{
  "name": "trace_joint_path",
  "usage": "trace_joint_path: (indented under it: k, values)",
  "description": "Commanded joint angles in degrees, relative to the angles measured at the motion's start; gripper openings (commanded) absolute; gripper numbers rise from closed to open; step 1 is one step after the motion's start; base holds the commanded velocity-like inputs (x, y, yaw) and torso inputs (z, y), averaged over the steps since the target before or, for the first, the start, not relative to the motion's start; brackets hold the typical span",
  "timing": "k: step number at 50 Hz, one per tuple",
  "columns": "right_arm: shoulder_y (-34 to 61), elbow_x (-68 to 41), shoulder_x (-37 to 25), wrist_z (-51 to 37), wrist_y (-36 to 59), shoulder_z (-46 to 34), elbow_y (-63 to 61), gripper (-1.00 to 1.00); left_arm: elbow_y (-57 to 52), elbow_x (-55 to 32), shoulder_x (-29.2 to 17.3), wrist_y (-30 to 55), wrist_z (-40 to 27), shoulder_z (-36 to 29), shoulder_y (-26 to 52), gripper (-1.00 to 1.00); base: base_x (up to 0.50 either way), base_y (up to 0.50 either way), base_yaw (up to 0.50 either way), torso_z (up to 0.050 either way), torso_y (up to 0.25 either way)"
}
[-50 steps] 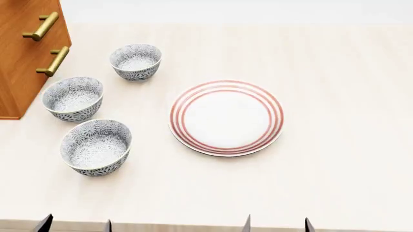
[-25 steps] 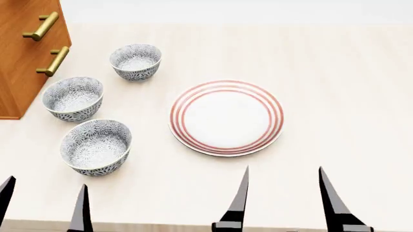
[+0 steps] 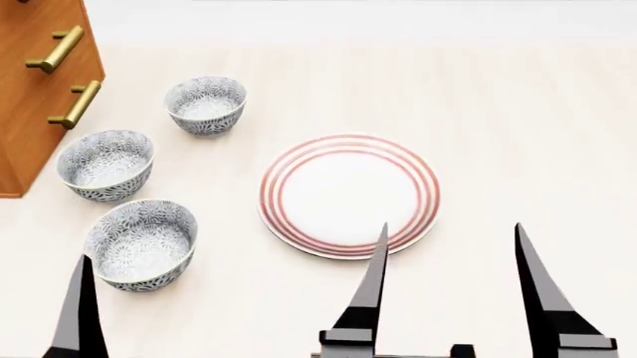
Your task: Open the top drawer of the cabinet.
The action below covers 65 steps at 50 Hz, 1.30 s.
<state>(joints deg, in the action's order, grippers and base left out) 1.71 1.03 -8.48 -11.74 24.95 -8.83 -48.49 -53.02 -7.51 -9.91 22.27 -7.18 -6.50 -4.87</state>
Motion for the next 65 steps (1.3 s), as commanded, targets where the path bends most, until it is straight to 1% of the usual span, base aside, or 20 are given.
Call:
trace_joint_path:
  k: [1, 42, 45, 48, 51, 65]
  values:
    - [0.33, -0.38, -0.7, -0.67, 1.19, 0.01, -2.39, 1.0, -2.42, -0.73, -0.85, 1.11, -0.71, -0.37, 0.02, 1.0, 0.5, 0.0, 0.0, 0.0, 0.0]
    - [0.57, -2.08, -2.08, -2.85, 0.92, -0.14, -2.58, 1.0, -3.81, -1.99, -2.92, 2.22, -2.82, -2.36, 0.36, 1.0, 0.5, 0.0, 0.0, 0.0, 0.0]
    - [0.37, -2.13, -2.2, -3.09, 0.49, -0.04, -3.0, 1.0, -3.72, -2.11, -3.07, 2.17, -2.98, -2.3, 0.4, 1.0, 0.06, 0.0, 0.0, 0.0, 0.0]
    - [0.73, -0.6, -2.9, -3.34, 1.97, -1.07, -3.22, 1.0, -3.36, -2.26, -3.18, 1.73, -3.03, -2.33, 0.37, 1.0, 0.0, 0.03, 0.0, 0.0, 0.0]
    - [0.96, 0.55, -3.6, -3.18, 2.73, -2.45, -3.48, 1.0, -3.68, -2.55, -3.28, 2.12, -3.17, -2.48, 0.39, 1.0, 0.04, 0.48, 0.0, 0.0, 0.0]
    - [1.0, -0.35, -4.09, -3.64, 2.24, -2.42, -3.3, 1.0, -3.98, -3.34, -3.93, 2.36, -3.96, -2.3, 0.69, 1.0, 0.07, 0.5, 0.0, 0.0, 0.0]
